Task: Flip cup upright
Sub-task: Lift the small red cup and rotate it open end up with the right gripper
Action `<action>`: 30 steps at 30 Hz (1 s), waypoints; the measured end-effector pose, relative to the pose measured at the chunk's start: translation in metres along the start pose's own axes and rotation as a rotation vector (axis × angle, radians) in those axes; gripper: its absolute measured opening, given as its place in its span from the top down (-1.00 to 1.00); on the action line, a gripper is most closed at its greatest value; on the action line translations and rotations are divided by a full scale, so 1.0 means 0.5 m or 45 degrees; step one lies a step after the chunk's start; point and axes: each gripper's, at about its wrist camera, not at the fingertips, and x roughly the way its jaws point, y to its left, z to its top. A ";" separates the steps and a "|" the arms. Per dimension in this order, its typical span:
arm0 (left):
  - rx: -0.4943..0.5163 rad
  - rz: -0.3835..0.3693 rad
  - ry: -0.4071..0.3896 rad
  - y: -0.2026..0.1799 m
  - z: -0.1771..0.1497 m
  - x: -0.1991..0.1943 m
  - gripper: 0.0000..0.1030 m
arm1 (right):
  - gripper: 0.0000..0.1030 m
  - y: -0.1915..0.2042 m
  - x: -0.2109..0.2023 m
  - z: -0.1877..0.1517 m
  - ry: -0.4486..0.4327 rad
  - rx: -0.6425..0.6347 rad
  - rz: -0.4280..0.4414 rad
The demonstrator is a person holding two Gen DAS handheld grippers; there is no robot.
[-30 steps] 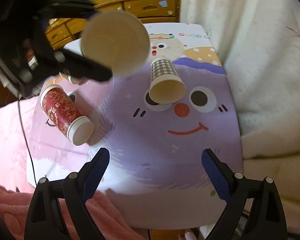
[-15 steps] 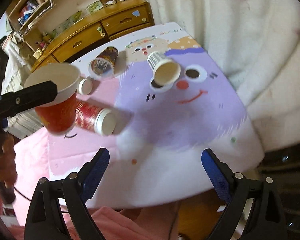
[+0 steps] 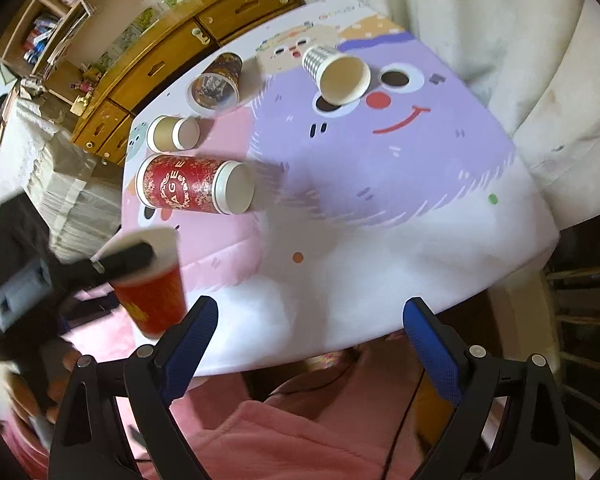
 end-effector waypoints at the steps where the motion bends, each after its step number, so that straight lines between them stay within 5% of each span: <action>1: -0.043 0.016 0.007 0.001 -0.001 0.012 -0.61 | -0.85 -0.010 0.008 0.018 0.029 0.017 0.028; 6: -0.307 0.024 0.057 0.018 -0.009 0.088 -0.61 | -0.85 -0.065 0.050 0.070 0.219 0.163 0.197; 13: -0.574 0.103 0.070 0.040 -0.023 0.174 -0.61 | -0.85 -0.125 0.092 0.139 0.365 0.111 0.171; 30: -0.800 0.193 -0.021 0.035 0.014 0.263 -0.62 | -0.85 -0.160 0.142 0.318 0.480 -0.162 0.160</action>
